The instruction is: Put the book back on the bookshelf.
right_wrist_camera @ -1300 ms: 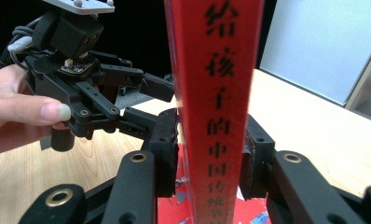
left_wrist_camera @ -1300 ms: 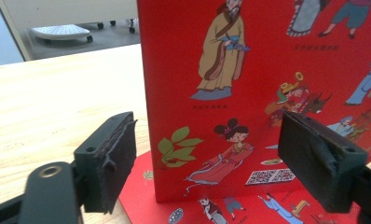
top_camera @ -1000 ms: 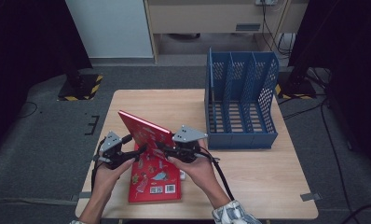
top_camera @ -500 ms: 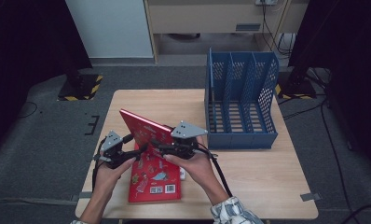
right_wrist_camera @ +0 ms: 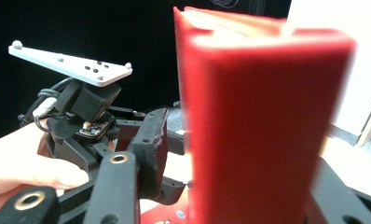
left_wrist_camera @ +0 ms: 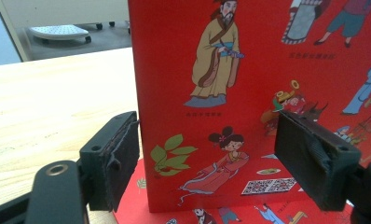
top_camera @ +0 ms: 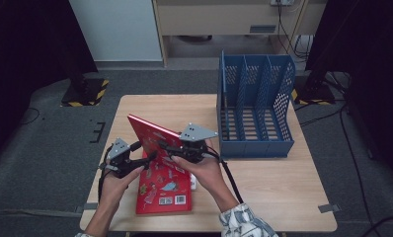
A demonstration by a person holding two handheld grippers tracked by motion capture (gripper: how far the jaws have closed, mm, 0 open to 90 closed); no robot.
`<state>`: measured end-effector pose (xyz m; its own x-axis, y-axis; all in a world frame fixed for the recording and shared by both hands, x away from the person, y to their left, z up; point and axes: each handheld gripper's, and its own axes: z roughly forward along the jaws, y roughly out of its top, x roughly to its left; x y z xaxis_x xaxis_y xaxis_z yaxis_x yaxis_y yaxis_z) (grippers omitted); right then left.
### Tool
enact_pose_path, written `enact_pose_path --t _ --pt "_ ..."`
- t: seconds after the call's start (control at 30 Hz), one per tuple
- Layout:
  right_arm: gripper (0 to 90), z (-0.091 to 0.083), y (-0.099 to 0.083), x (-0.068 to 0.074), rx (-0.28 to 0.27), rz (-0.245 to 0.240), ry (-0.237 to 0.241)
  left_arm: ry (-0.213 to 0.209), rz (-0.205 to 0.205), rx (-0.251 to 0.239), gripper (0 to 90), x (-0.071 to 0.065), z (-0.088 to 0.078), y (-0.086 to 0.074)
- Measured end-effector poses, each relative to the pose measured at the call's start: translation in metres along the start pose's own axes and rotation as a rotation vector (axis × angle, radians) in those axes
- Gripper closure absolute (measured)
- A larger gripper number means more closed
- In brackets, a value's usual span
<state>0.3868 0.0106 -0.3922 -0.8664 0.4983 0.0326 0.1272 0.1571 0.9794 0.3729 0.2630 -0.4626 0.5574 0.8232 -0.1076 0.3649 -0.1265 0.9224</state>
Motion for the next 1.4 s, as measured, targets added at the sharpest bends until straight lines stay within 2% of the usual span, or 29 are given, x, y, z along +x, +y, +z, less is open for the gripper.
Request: enact_pose_path --t 0.2,0.37,0.47,0.63,0.83,1.0,1.1,1.23,1.4 --pt "62.1 0.001 -0.001 -0.002 -0.007 0.018 0.012 -0.004 -0.001 -0.001 21.3 0.0 0.0 0.0" --pt "75.9 0.002 0.0 -0.003 -0.012 0.018 0.026 -0.004 -0.001 0.001 21.3 0.0 -0.001 0.0" --pt "78.1 0.001 0.0 -0.005 -0.013 0.031 0.021 0.002 0.005 0.012 21.1 0.001 -0.003 -0.002" --pt "79.5 -0.002 0.001 -0.009 -0.013 0.057 -0.006 0.052 0.017 0.048 20.6 0.013 -0.007 -0.009" --pt "79.8 -0.009 0.003 -0.013 -0.017 0.076 -0.027 0.103 -0.016 0.083 20.6 0.031 -0.01 -0.02" --pt "79.8 -0.016 0.005 -0.016 -0.017 0.078 -0.049 0.147 -0.026 0.1 20.2 0.042 -0.012 -0.024" --pt "79.8 -0.02 0.005 -0.017 -0.016 0.077 -0.058 0.166 -0.035 0.133 19.0 0.048 -0.011 -0.03" --pt "79.8 -0.025 0.005 -0.02 -0.015 0.078 -0.067 0.2 -0.02 0.2 14.8 0.052 -0.006 -0.036" --pt "79.8 -0.032 0.005 -0.025 -0.021 0.089 -0.085 0.228 -0.008 0.25 7.9 0.057 -0.004 -0.04"
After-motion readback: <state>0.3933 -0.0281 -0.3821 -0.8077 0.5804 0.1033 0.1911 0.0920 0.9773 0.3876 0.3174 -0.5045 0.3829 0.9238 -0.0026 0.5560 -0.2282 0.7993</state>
